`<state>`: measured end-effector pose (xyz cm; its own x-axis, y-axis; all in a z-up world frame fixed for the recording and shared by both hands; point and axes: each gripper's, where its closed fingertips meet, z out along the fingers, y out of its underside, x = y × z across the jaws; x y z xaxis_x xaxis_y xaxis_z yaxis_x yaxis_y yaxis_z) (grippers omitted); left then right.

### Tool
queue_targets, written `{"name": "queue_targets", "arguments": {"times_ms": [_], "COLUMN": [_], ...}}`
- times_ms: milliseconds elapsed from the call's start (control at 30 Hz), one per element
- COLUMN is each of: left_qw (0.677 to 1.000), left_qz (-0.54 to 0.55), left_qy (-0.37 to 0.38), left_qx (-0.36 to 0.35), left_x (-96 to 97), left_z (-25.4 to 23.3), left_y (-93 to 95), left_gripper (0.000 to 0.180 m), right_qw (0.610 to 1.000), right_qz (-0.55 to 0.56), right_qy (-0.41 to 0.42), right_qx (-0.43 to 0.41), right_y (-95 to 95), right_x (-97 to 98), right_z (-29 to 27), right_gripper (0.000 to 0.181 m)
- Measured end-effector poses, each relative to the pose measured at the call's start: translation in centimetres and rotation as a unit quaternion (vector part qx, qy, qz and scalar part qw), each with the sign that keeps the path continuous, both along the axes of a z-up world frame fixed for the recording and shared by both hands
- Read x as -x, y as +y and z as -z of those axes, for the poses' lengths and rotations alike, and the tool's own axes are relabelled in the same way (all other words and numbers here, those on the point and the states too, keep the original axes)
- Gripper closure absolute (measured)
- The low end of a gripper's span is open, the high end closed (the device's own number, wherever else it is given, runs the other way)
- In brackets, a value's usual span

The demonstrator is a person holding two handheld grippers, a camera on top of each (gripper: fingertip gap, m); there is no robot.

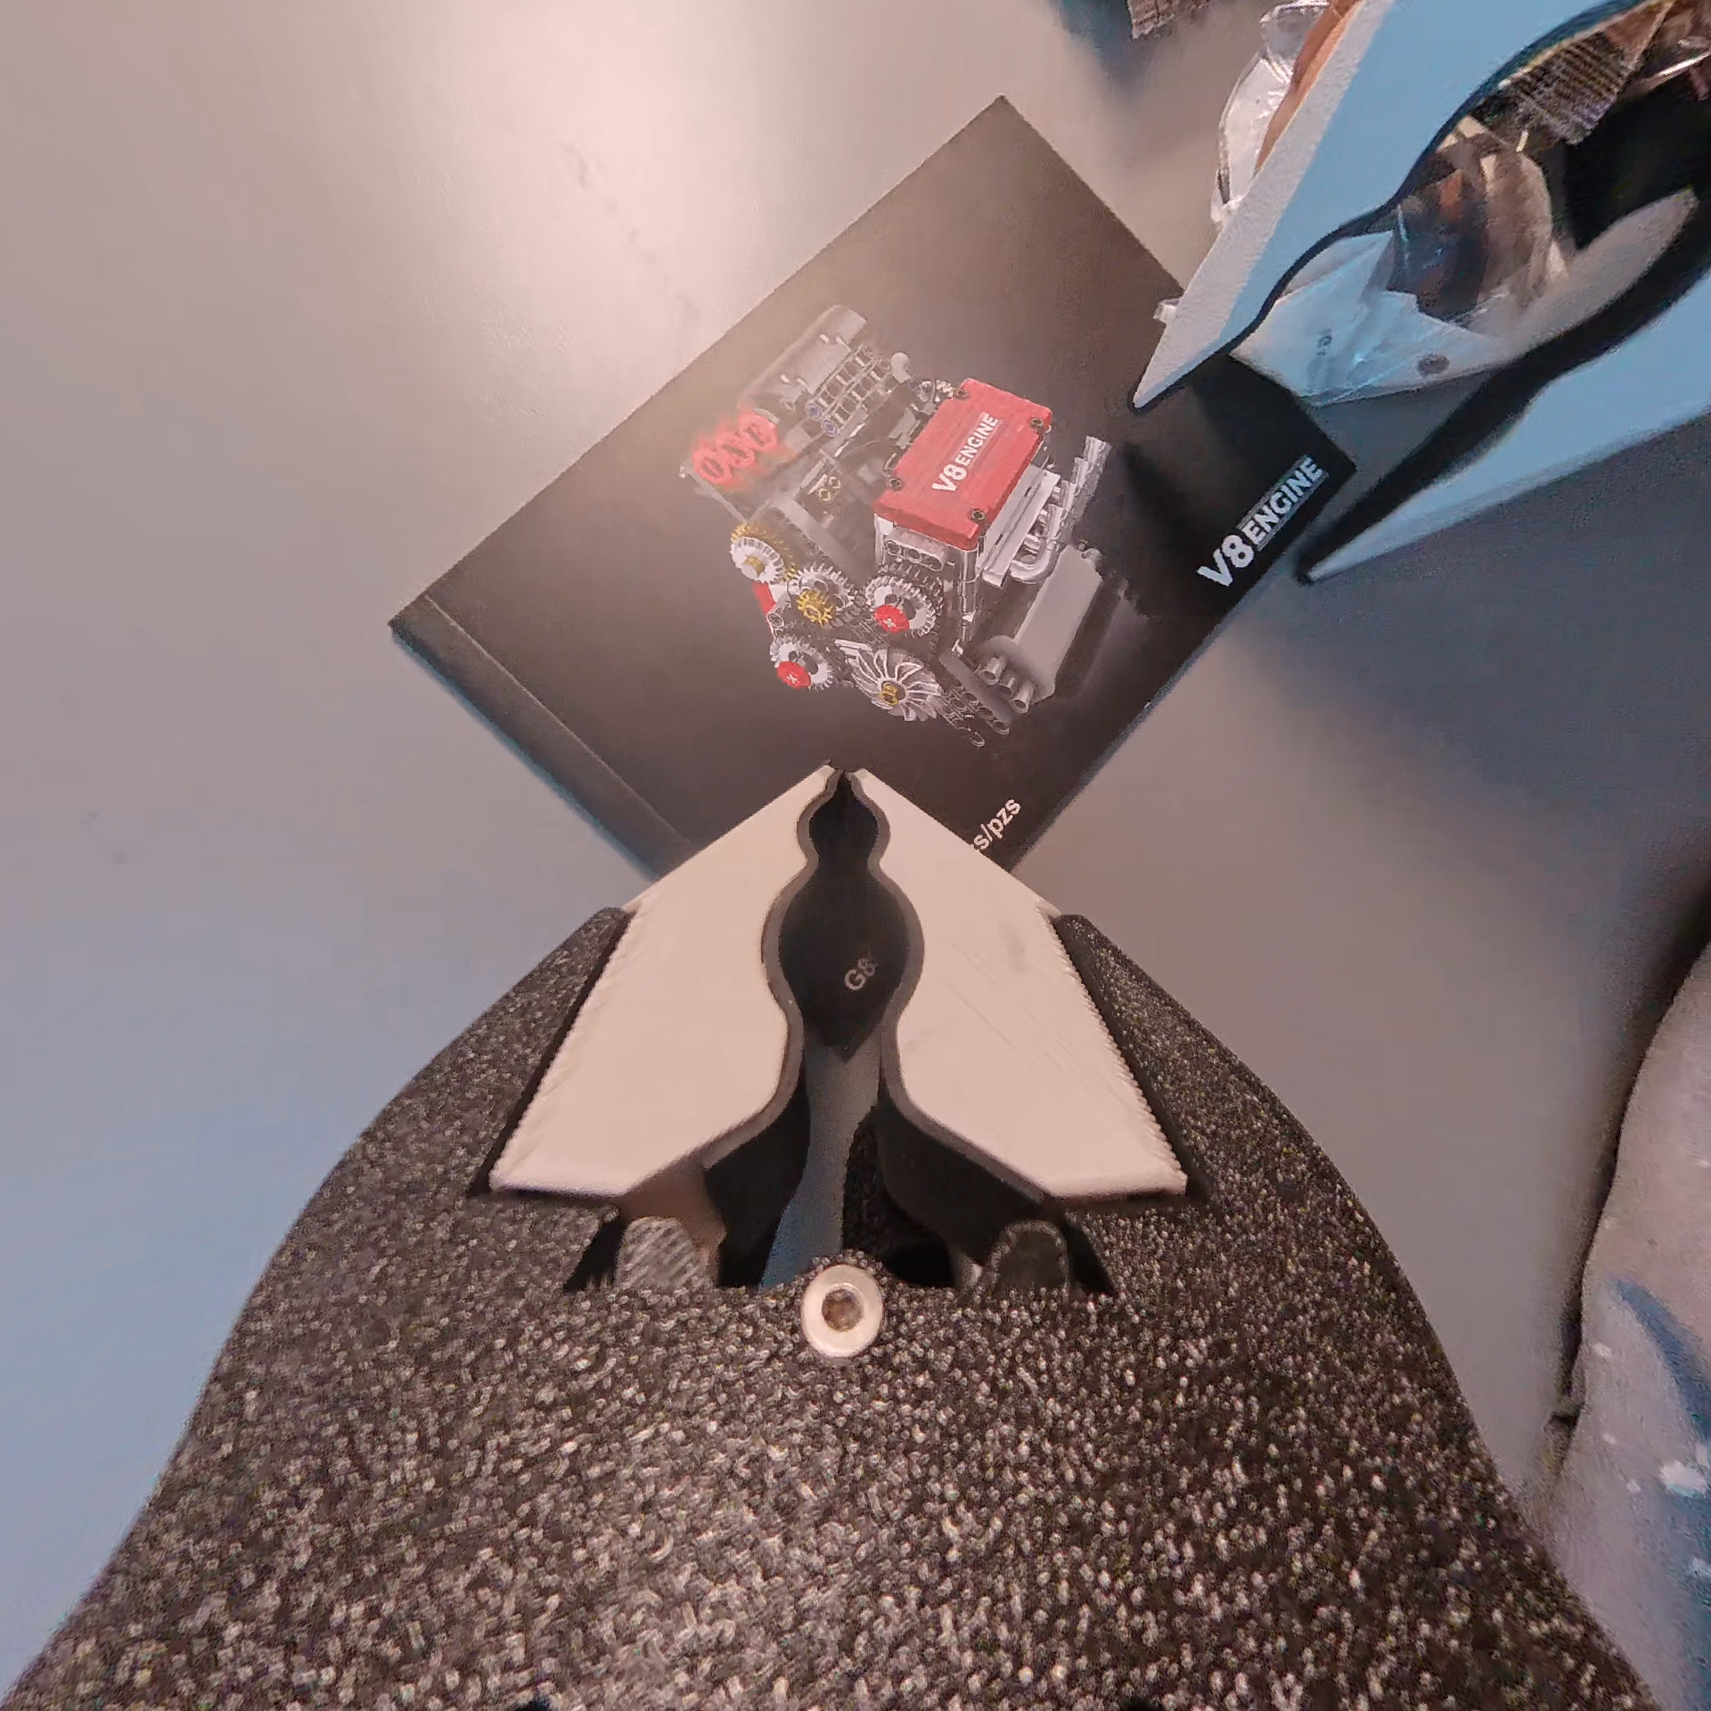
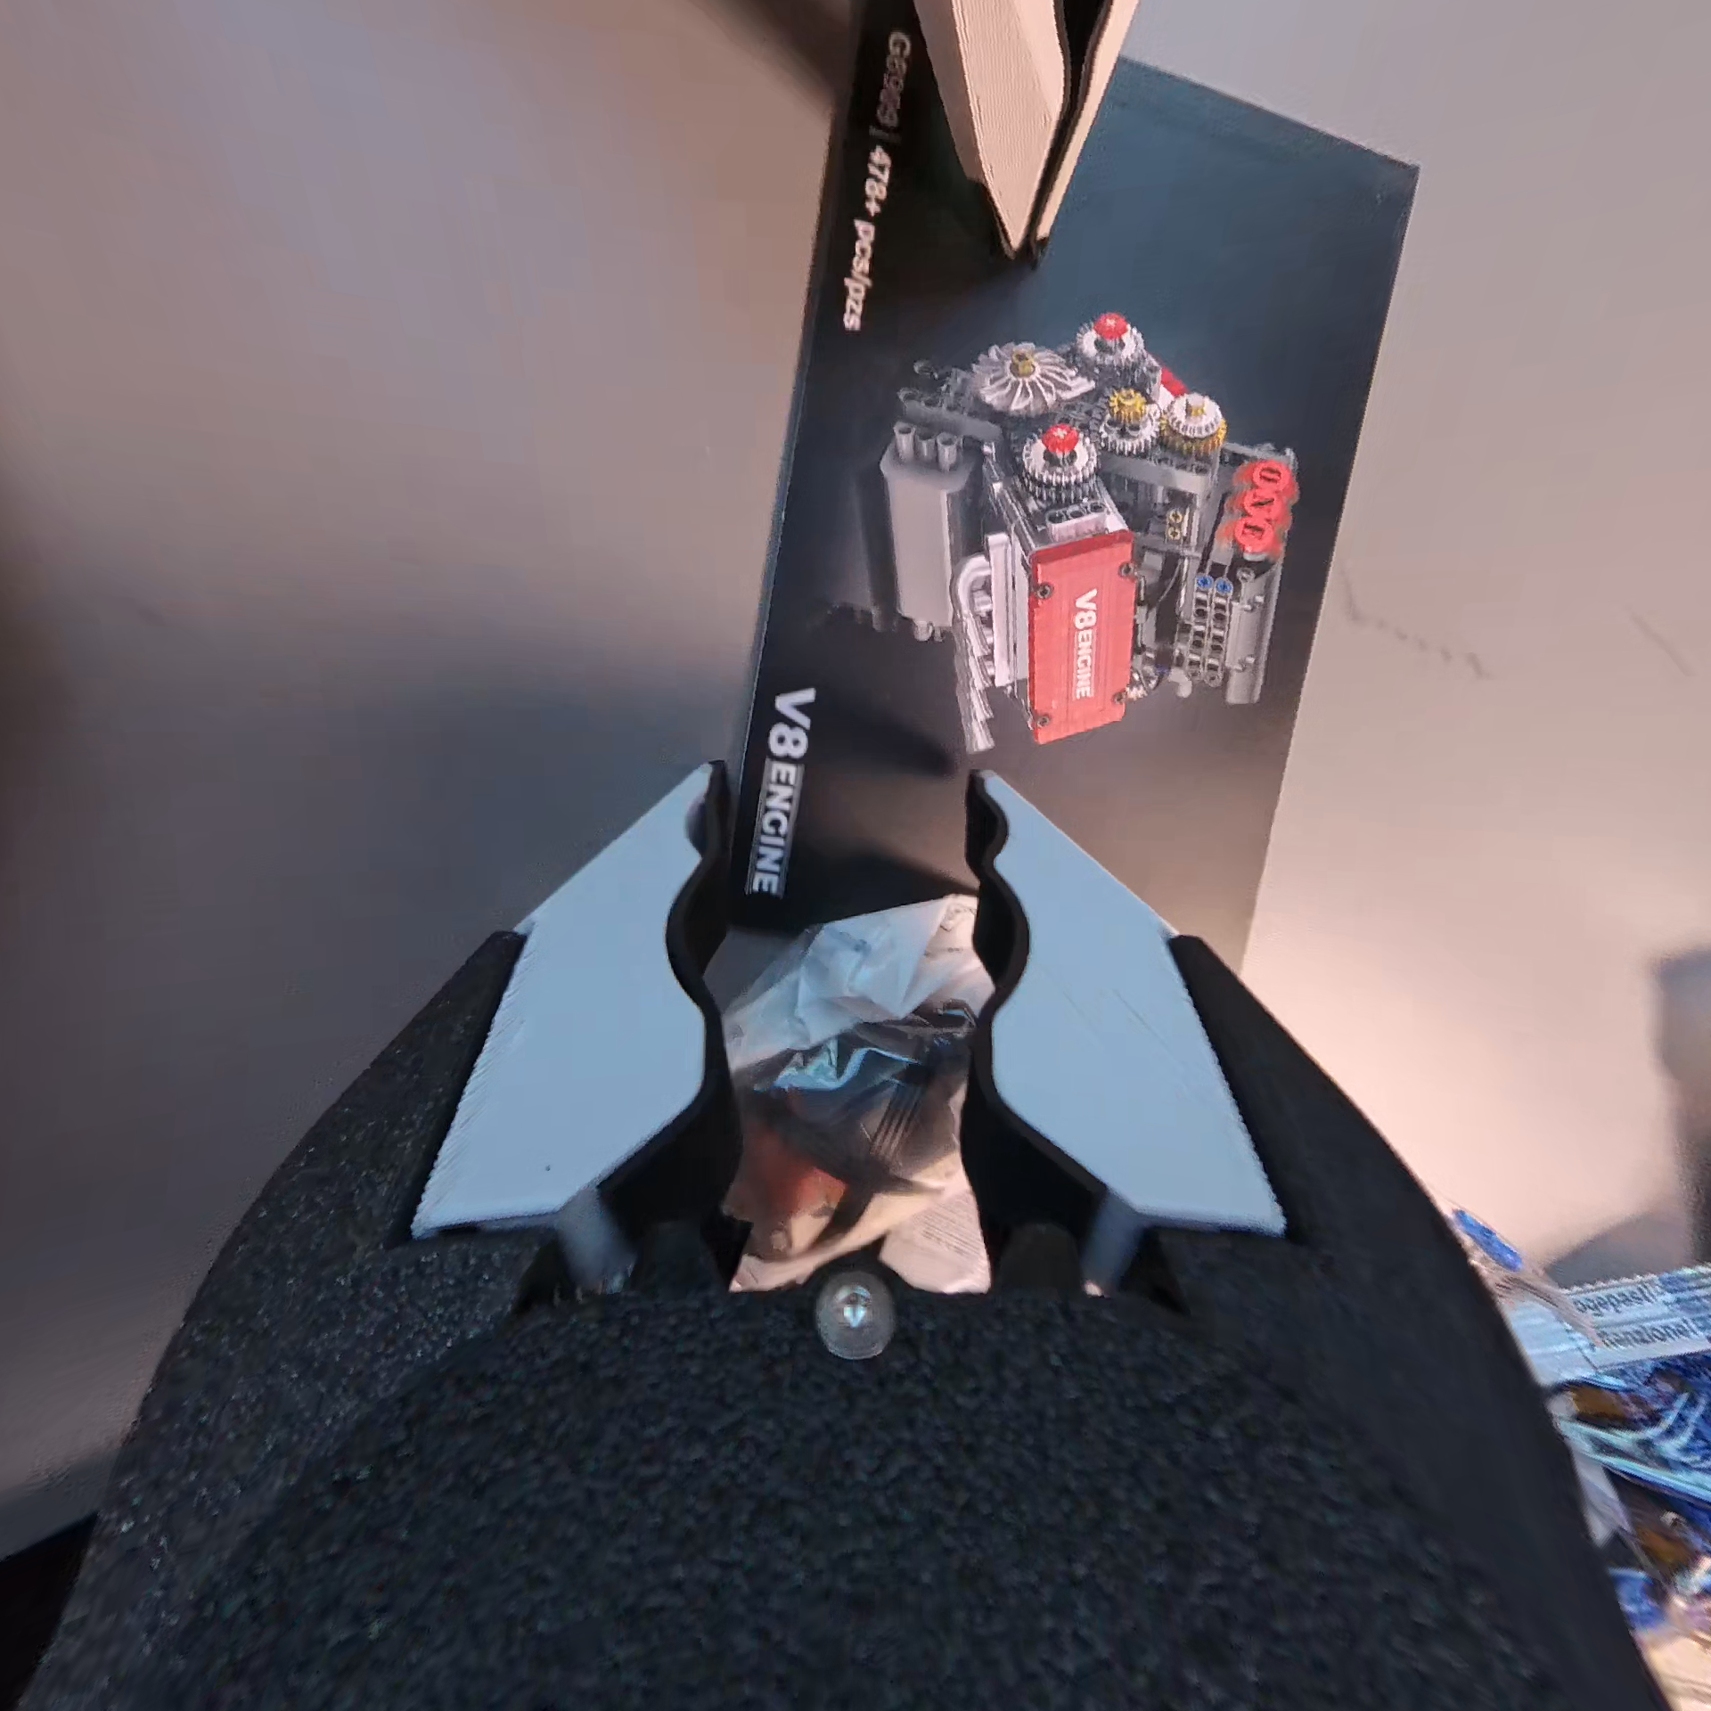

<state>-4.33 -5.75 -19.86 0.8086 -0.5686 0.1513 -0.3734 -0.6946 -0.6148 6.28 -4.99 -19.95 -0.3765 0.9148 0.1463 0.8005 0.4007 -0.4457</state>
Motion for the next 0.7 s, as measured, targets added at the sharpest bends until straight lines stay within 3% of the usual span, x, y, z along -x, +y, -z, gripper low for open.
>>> {"name": "queue_targets", "arguments": {"times_ms": [133, 367, 500, 700], "left_qw": [0.999, 0.994, 0.985, 0.974], "left_qz": [0.04, 0.107, 0.152, 0.183], "left_qy": [-0.006, 0.0, 0.035, 0.079], "left_qx": [-0.006, -0.027, -0.074, -0.104], "left_x": [-0.4, -1.1, -2.5, -3.4], "left_z": [-0.1, -0.5, -0.7, -0.5], "left_y": [-0.9, -2.0, -2.0, -0.8], "left_gripper": [0.168, 0.145, 0.145, 0.152], "right_qw": [0.999, 0.99, 0.987, 0.989], "right_qz": [-0.026, -0.118, -0.134, -0.127], "right_qy": [-0.025, -0.075, -0.092, -0.053], "right_qx": [0.0, 0.002, 0.018, 0.062], "right_y": [0.8, -0.2, 0.1, 0.6], "right_x": [-0.4, -0.3, 0.1, 2.3], "right_z": [0.1, 0.3, 0.2, -2.8], "right_gripper": [0.132, 0.174, 0.181, 0.181]}}
